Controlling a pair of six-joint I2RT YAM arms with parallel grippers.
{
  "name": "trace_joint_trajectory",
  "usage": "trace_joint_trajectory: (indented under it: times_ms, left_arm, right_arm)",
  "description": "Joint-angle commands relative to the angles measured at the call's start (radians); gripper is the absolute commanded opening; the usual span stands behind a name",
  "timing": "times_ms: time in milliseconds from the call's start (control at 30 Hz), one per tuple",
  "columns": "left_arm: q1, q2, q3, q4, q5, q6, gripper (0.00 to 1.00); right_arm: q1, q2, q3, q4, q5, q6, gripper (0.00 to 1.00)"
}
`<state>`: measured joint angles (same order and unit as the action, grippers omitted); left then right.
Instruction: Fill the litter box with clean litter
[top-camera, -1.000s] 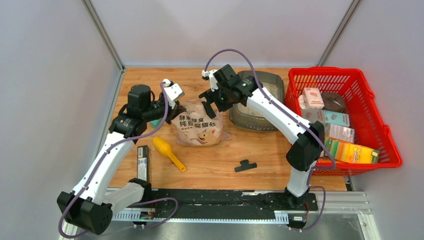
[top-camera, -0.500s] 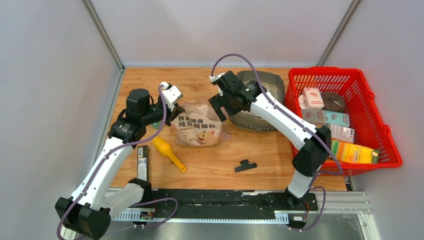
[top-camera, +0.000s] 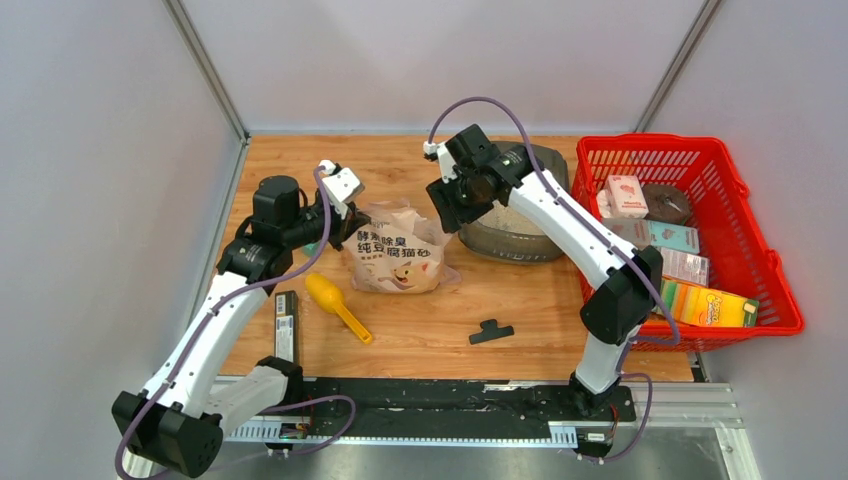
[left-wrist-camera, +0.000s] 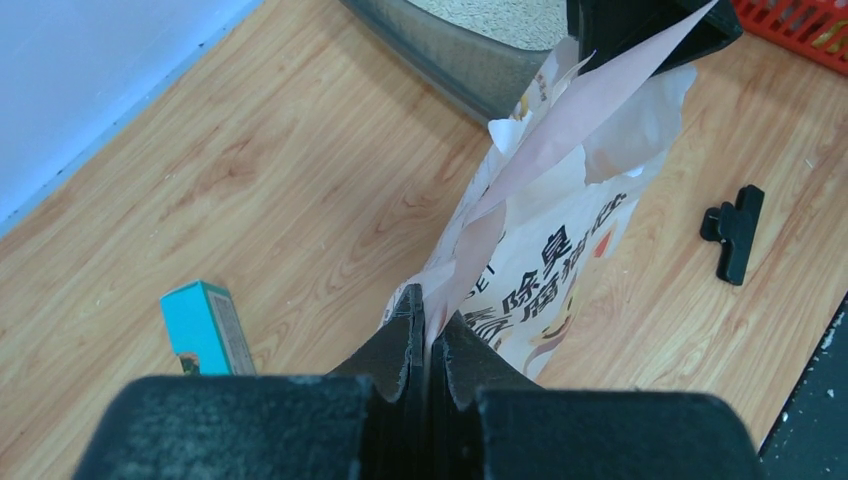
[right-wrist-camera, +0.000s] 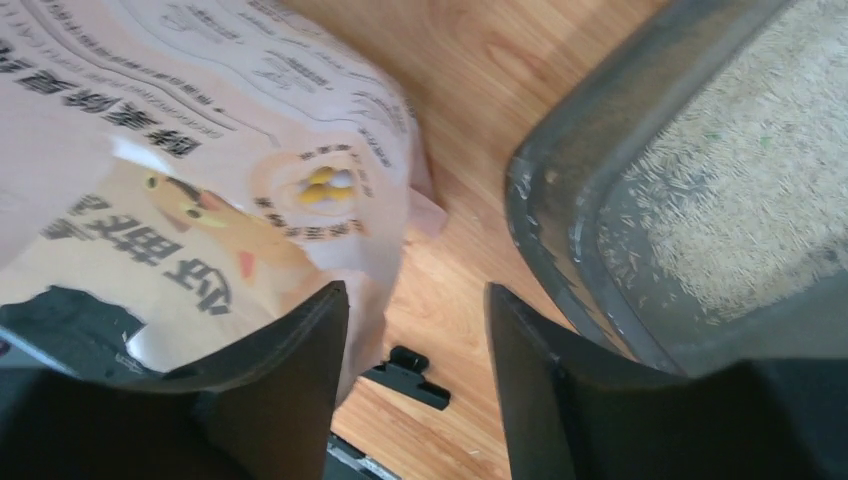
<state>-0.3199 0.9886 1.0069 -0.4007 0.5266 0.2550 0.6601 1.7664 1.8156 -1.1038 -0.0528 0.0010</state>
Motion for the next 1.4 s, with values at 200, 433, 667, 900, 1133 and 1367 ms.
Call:
trace_joint_trajectory:
  times_ms: [200, 433, 667, 900, 1133, 1367]
  left_arm:
    - [0.002, -0.013, 0.116, 0.335, 0.061, -0.089, 0.0]
    - [0.002, 0.019, 0.17, 0.349, 0.041, -0.068, 0.0]
    - [0.002, 0.061, 0.225, 0.359, 0.039, -0.049, 0.0]
    - [0.002, 0.053, 0.151, 0.352, 0.059, -0.014, 0.0]
    - [0.002, 0.038, 0.102, 0.382, 0.05, -0.033, 0.0]
    - [0.002, 0.027, 0.079, 0.396, 0.027, -0.031, 0.0]
  right_arm:
    - [-0.001, 0.12, 0.212, -0.123, -0.157, -0.03, 0.2]
    - [-0.002, 0.217, 0.42, -0.122, -0.128, -0.102, 0.0]
    - [-0.005, 0.271, 0.522, -0.051, -0.078, -0.133, 0.0]
    - [-0.005, 0.294, 0.476, -0.045, 0.028, -0.088, 0.09]
    - [0.003, 0.343, 0.487, -0.053, 0.051, -0.038, 0.79]
    - [0.049, 0.314, 0.403, -0.065, 0.2, -0.044, 0.86]
